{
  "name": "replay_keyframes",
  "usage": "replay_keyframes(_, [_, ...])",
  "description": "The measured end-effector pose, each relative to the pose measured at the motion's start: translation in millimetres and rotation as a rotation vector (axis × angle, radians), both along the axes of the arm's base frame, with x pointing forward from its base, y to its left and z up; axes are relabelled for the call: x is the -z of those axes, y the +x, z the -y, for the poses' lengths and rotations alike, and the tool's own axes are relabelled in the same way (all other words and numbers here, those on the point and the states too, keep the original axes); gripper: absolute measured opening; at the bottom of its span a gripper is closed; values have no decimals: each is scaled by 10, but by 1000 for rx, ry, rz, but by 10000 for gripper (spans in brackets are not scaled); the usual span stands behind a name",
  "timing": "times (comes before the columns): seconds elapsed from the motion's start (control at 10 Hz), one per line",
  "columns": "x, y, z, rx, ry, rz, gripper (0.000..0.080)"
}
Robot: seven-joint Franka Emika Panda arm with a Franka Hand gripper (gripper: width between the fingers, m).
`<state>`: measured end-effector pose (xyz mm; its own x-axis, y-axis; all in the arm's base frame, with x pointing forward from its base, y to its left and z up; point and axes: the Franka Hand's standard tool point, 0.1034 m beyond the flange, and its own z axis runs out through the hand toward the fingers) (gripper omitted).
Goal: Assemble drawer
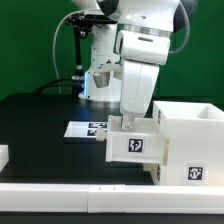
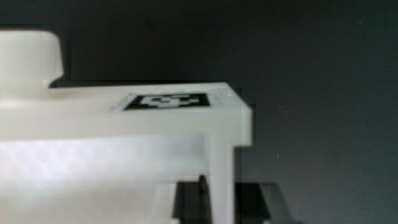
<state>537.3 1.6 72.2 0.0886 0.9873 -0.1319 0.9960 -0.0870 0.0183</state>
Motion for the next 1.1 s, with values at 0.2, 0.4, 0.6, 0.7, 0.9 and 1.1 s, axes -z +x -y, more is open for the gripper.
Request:
replay_keyframes(0.2, [-1, 63, -17, 0, 0, 3, 39])
replay_keyframes(0.4, [3, 111, -92, 15, 1, 0, 39])
replay_keyframes(0.6, [-3, 111, -192, 7, 5, 3, 39])
replay_keyframes(0.7, [1, 103, -189, -2, 7, 6, 39])
replay_keyframes(0.9, [29, 55, -149, -84, 12, -3, 39])
replay_keyframes(1.1, [29, 56, -112, -137, 11, -12, 39])
